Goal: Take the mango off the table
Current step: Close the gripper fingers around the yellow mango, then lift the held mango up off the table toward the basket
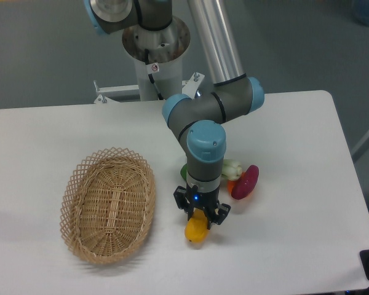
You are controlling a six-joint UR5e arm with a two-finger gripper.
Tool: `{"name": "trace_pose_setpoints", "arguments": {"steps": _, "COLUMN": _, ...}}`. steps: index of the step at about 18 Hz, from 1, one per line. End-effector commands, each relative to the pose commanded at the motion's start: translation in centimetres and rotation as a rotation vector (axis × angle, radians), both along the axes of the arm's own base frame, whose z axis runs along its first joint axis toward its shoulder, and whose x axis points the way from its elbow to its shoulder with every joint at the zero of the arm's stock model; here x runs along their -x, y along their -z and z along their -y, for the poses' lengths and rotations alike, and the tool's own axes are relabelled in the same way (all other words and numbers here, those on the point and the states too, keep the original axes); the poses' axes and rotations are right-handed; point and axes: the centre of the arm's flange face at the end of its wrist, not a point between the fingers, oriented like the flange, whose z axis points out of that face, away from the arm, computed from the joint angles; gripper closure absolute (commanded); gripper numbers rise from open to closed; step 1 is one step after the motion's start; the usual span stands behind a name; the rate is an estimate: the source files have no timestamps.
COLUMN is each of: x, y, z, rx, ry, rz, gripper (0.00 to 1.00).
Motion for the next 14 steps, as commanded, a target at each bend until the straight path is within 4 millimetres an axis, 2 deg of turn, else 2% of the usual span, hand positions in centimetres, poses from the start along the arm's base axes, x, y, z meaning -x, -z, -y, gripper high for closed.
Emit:
{"name": "trace_pose_setpoints", "arguments": {"steps": 2, "x": 0.6, "y": -1.6, "z": -0.1, "rx": -0.027, "ry": -0.025, "rz": -0.013, "gripper": 0.52}}
{"name": "trace_pose_setpoints", "arguments": {"steps": 5, "x": 1.5, "y": -6.5, "z": -1.3, "rx": -0.135, "ry": -0.116, "rz": -0.02, "gripper": 0.52}}
{"name": "trace_pose_setpoints", "arguments": {"steps": 7, "x": 1.5, "y": -8.4, "z": -1.9, "rx": -0.186, "ry": -0.145, "rz": -0.009, "gripper": 0.52}}
{"name": "trace_pose_setpoints", "arguments": {"steps": 10, "x": 1.0, "y": -11.7, "z": -2.7, "rx": -0.255, "ry": -0.186, "rz": -0.003, "gripper": 0.52}}
{"name": "trace_pose_setpoints", "arguments": {"steps": 14, "x": -1.5, "y": -17.4, "z": -1.9, "rx": -0.348, "ry": -0.169, "rz": -0.011, "gripper": 0.52}}
